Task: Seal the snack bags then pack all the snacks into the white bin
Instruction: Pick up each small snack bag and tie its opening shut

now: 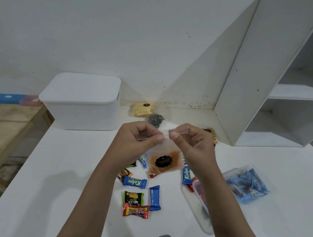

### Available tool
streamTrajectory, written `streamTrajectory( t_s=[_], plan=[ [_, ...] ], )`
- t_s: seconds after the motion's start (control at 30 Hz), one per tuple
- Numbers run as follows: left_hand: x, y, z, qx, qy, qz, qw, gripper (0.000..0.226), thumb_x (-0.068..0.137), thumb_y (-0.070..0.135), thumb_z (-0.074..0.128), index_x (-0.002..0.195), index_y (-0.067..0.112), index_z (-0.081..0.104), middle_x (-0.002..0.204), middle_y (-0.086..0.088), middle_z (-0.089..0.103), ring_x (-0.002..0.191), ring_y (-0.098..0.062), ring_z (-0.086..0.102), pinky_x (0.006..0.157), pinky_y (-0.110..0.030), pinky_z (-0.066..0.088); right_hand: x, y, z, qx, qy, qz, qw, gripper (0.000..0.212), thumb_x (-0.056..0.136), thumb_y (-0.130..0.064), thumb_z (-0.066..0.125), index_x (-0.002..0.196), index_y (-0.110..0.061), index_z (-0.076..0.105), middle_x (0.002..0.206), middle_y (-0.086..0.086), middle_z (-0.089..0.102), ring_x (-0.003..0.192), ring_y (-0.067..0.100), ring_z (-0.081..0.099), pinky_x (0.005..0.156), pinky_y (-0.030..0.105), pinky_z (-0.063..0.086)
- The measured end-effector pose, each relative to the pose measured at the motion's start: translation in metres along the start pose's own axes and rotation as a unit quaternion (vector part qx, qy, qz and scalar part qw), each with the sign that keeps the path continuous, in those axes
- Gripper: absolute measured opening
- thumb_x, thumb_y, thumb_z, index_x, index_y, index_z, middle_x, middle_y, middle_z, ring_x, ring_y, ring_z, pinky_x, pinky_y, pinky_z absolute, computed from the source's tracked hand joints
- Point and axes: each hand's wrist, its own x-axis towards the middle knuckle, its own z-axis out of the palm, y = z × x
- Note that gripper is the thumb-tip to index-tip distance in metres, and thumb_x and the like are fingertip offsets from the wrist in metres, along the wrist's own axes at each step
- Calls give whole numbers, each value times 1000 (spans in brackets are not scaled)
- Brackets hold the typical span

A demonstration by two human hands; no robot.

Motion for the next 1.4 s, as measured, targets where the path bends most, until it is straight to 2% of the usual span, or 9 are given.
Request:
streamTrajectory(
  t_s=[0.13,0.3,0.53,0.7,0.83,0.93,1.03,1.13,1.4],
  plan=[
    [2,-5,-5,-111,36,-1,993,6,75,10,68,81,9,69,74,-2,75,71,-14,69,69,-19,53,-1,-3,-4,55,36,14,998,9,85,-8,66,80,-2,71,73,9,66,73,14,61,68,21,49],
    [5,-8,-2,-135,57,10,989,9,72,18,66,74,14,73,75,-5,75,70,-18,70,68,-22,54,-2,-6,-5,27,46,24,998,7,86,-6,66,82,-3,71,72,-1,69,72,8,63,68,17,50],
    [10,-16,-6,20,35,46,998,30,93,0,51,80,17,72,74,2,75,75,-14,70,74,-21,53,-1,-10,-14,-102,-2,40,994,18,80,-5,71,87,-22,73,85,-6,73,84,8,68,83,22,54],
    [12,-25,-1,67,33,48,996,32,94,4,49,74,22,66,72,4,69,79,-16,68,78,-30,52,-1,-19,-7,-189,-88,72,975,9,83,-13,68,87,-19,75,81,-4,73,73,5,65,68,20,54],
    [12,-32,6,94,77,27,992,21,93,14,54,84,30,64,92,11,65,90,-2,59,79,-20,45,0,-14,0,-100,-80,164,978,8,83,-9,68,77,-12,73,71,9,69,63,16,60,60,30,52],
    [10,-36,15,132,126,-56,982,14,88,29,63,100,29,56,106,14,54,93,0,56,67,-8,42,-1,-4,6,-27,-5,246,969,6,84,-6,67,82,-1,71,73,13,67,63,17,59,57,26,50],
    [10,-38,20,80,62,-139,985,18,89,37,60,93,19,61,93,6,66,80,-9,67,66,-18,49,-3,5,12,-11,29,296,955,7,85,-7,67,84,-3,71,82,19,70,68,19,62,55,24,49],
    [7,-37,25,-16,-19,-186,982,26,92,35,55,88,13,68,89,-5,74,76,-14,73,70,-27,58,-5,13,13,11,32,324,946,6,84,-10,68,85,-8,74,88,14,73,84,27,69,69,31,58],
    [10,-41,26,-52,17,-182,982,18,85,27,68,80,10,71,74,-9,74,68,-22,73,59,-24,57,-8,17,6,75,-8,343,936,18,87,-4,63,79,-15,75,78,5,73,73,13,67,63,23,54]
  ],
)
